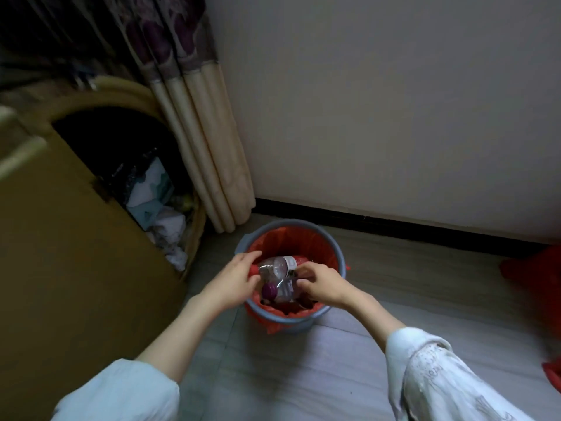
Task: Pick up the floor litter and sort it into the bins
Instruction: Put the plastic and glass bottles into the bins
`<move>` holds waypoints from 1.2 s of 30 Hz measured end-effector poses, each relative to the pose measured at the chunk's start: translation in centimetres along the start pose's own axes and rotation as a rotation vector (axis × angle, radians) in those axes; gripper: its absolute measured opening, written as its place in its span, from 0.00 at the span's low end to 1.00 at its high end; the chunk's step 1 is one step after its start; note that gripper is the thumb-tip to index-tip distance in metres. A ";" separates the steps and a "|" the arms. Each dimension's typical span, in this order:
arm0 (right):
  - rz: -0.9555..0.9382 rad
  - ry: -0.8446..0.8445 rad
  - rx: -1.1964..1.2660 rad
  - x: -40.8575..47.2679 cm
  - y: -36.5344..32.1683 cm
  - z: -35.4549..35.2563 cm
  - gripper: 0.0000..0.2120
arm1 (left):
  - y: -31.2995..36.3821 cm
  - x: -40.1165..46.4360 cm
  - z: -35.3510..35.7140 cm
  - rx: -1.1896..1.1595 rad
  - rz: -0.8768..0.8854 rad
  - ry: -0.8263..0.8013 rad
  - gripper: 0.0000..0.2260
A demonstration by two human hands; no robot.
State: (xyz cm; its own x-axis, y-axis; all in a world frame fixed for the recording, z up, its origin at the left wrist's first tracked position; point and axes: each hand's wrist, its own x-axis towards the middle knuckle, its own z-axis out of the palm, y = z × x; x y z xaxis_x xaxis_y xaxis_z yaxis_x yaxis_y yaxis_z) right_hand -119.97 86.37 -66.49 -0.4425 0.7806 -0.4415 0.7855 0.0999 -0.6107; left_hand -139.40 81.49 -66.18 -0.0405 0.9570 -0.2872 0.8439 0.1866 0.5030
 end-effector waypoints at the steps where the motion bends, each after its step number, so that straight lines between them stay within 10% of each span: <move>1: -0.008 0.006 0.037 -1.6 -1.1 -1.4 0.17 | 1.5 -1.4 -1.7 -0.025 -0.015 -0.003 0.24; 18: -0.149 -0.032 0.363 -29.2 -40.0 -20.5 0.15 | 16.2 -33.1 -37.4 -0.611 -0.336 0.409 0.14; 36: -0.450 -0.469 0.163 -33.4 -58.5 -11.2 0.14 | 7.2 -54.9 -45.6 -0.642 -0.752 0.878 0.12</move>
State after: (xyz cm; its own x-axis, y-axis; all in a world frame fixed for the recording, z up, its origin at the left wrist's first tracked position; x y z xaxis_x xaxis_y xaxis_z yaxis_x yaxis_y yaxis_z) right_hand -146.33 61.37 -8.71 -0.8817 0.3302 -0.3369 0.4212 0.2295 -0.8774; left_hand -155.51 40.42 -9.60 -0.9204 0.3541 -0.1660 0.0717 0.5701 0.8185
